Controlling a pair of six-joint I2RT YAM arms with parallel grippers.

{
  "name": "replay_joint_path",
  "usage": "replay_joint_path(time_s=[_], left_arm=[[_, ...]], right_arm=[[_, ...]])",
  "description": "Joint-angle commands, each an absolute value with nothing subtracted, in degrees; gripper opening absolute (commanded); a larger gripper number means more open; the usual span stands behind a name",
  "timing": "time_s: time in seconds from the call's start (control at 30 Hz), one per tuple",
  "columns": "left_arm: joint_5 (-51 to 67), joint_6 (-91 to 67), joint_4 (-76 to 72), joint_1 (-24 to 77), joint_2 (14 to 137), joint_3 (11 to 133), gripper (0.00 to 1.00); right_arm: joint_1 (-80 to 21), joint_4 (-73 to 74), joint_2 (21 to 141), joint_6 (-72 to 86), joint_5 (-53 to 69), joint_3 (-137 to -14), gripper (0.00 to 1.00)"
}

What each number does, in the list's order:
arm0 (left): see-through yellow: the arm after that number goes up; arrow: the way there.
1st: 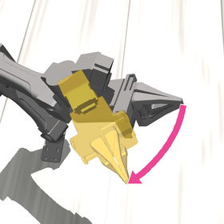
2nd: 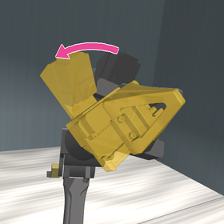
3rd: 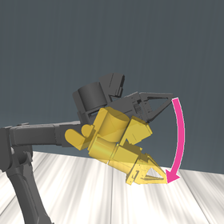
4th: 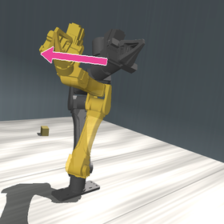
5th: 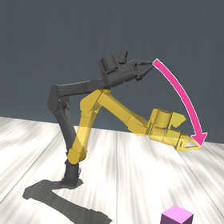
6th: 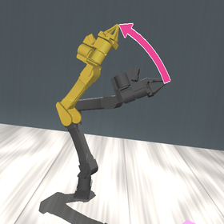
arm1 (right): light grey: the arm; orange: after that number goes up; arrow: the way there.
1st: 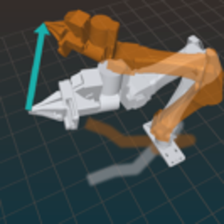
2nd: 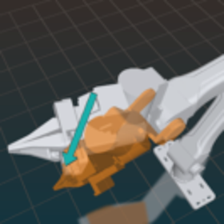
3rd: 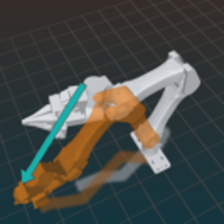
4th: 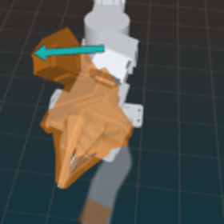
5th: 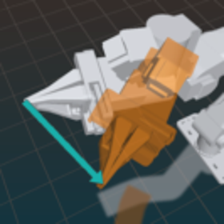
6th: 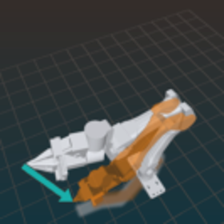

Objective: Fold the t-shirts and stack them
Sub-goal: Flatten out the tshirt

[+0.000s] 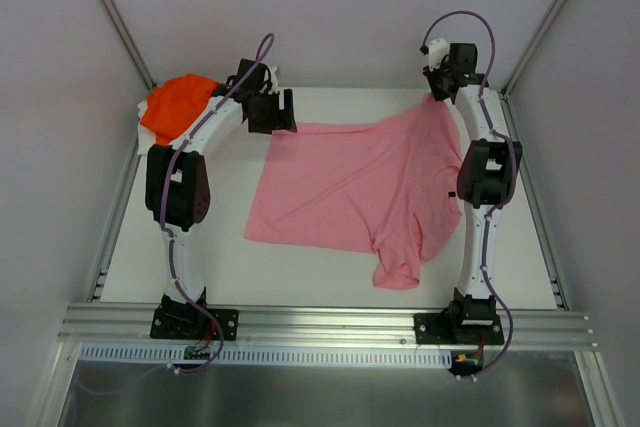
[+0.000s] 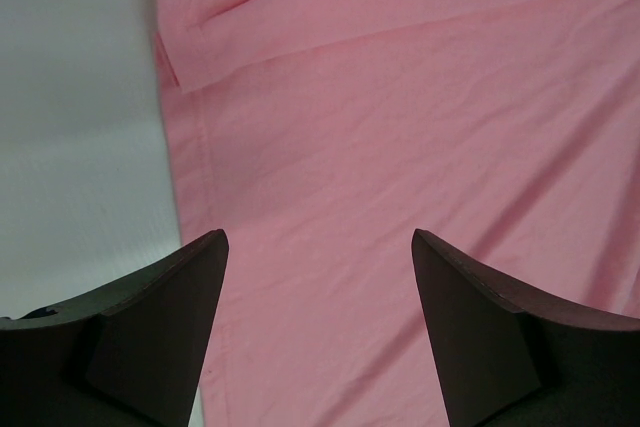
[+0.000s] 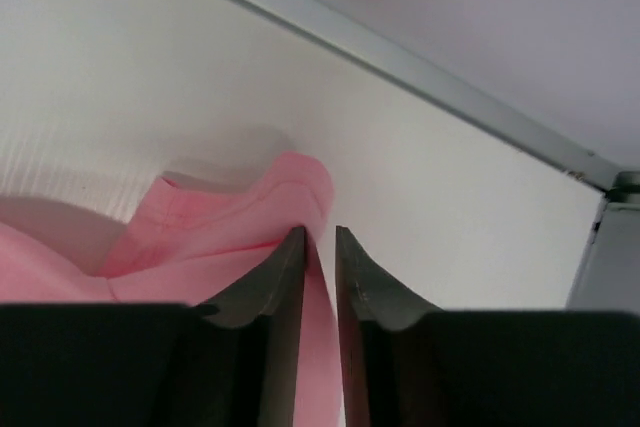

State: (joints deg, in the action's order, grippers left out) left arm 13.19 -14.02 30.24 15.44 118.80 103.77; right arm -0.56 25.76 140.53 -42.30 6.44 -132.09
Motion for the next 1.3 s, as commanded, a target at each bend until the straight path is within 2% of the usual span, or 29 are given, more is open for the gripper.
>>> replay_joint_path(time_s=[0.0, 0.03, 0.07, 0.17, 0.33, 0.53, 0.73, 0.9, 1.03, 1.27], left_arm=[[13.36, -13.62, 30.06, 15.91, 116.72, 104.24, 0.76], [13.27, -13.62, 29.97, 15.82, 116.72, 104.24, 0.76], [13.36, -13.71, 29.88, 15.91, 116.63, 104.24, 0.76], [13.62, -14.06, 29.62, 15.82, 116.89, 104.41, 0.76], [15.29, -14.33, 29.71, 15.91, 117.42, 104.68, 0.75], [16.79, -14.24, 31.9, 15.91, 122.41, 110.19, 0.75], [13.1, -12.93, 24.45, 15.91, 126.55, 110.91, 0.72], [9.07, -11.26, 33.55, 15.64, 137.09, 123.89, 0.73], [8.27, -10.2, 27.18, 15.38, 134.3, 117.08, 0.72], [7.38, -10.11, 26.29, 14.41, 135.97, 118.92, 0.72]], right_arm=[[-1.41, 18.46, 134.82, -45.26, 5.1, -134.12, 0.26], [-1.67, 18.11, 135.09, -45.87, 3.01, -134.12, 0.89], [-2.1, 17.32, 135.17, -46.14, 1.07, -133.08, 0.99], [-2.11, 17.66, 134.91, -46.23, -1.58, -132.27, 1.0], [-0.71, 28.98, 131.94, -38.86, 3.06, -132.37, 1.0], [-0.26, 32.69, 121.13, -33.49, 6.5, -116.58, 0.99], [-0.26, 34.63, 113.65, -33.13, 8.52, -112.23, 0.99], [-0.26, 35.42, 110.66, -34.27, 8.62, -112.5, 0.99], [-0.26, 36.21, 108.9, -35.33, 8.17, -111.54, 1.0], [-0.26, 36.91, 106.96, -35.86, 7.73, -109.51, 1.0]])
